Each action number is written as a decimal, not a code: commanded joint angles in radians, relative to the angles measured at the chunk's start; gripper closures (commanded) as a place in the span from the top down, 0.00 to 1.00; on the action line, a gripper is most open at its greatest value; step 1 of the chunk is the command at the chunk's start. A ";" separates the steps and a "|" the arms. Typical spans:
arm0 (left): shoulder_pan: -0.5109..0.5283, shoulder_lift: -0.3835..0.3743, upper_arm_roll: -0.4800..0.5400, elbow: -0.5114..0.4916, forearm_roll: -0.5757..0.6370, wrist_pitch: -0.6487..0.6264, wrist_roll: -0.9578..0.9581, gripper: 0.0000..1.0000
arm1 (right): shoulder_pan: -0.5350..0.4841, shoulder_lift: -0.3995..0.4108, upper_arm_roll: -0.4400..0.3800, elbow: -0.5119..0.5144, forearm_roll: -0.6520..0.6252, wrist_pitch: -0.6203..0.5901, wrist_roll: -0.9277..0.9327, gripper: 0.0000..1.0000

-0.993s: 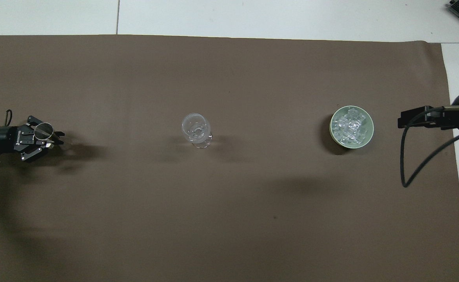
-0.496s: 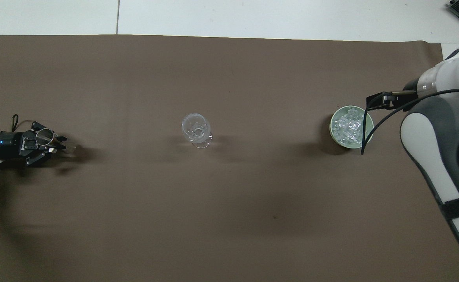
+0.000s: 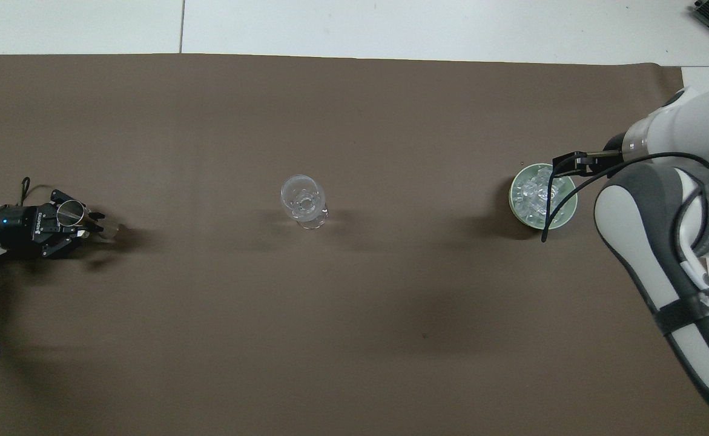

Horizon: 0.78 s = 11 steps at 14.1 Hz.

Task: Pour wine and add ice with both arms
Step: 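Grasp the ice bowl with the right gripper while the left gripper holds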

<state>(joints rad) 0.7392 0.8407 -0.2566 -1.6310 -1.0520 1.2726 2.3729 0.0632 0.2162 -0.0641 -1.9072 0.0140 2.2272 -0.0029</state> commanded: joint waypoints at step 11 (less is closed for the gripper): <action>0.012 0.009 -0.003 0.020 0.053 -0.009 0.017 0.08 | -0.013 0.066 0.017 -0.082 0.015 0.161 -0.066 0.67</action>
<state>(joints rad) 0.7402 0.8437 -0.2557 -1.6247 -1.0201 1.2729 2.3753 0.0630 0.2936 -0.0554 -1.9689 0.0140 2.3834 -0.0304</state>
